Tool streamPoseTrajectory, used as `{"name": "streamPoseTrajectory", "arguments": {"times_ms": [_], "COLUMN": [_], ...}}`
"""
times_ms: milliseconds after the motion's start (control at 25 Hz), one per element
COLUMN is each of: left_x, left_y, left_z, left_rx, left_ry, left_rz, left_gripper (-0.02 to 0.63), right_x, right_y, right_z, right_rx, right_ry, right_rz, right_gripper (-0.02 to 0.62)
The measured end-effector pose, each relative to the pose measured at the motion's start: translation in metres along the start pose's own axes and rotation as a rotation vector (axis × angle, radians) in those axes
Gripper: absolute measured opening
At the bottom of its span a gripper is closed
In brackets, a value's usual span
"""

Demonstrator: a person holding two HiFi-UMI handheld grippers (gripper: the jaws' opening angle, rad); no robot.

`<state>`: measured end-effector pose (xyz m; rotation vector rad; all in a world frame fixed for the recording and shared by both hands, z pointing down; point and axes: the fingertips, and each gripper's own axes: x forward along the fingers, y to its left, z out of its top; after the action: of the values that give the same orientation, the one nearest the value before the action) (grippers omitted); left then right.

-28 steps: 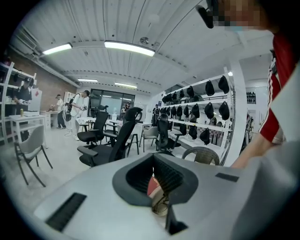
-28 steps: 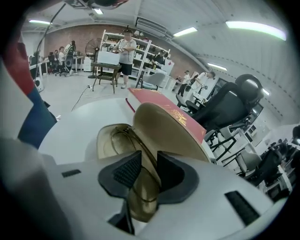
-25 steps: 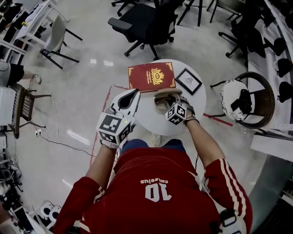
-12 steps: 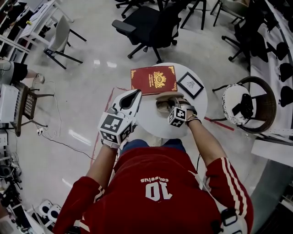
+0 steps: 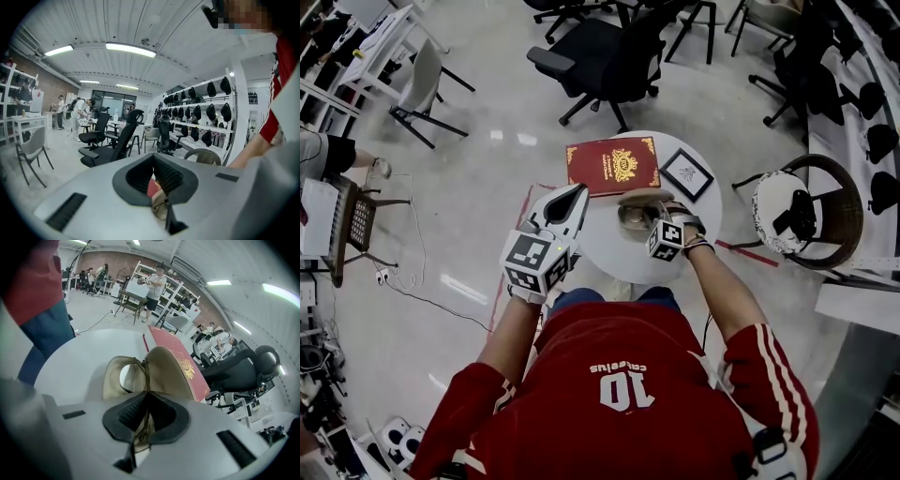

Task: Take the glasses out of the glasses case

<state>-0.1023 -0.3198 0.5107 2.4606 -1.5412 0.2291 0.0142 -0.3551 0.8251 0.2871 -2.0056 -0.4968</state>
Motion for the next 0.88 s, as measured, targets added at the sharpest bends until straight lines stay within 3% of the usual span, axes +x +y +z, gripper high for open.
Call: {"name": "streamPoseTrajectory", "arguments": {"times_ms": [480, 880], "left_x": [-0.003, -0.015], "left_y": [-0.018, -0.027], "left_z": [0.008, 0.020], "left_rx": [0.004, 0.018], "left_ry": [-0.018, -0.033], "left_rz": [-0.041, -0.066], "left_gripper": [0.008, 0.008], "right_x": [-0.057, -0.132], "right_y": [-0.029, -0.056], "right_z": [0.014, 0.040], "right_rx": [0.073, 0.297], "right_ry": [-0.058, -0.202], "right_rz": [-0.123, -0.214], "right_gripper": [0.027, 0.026]}}
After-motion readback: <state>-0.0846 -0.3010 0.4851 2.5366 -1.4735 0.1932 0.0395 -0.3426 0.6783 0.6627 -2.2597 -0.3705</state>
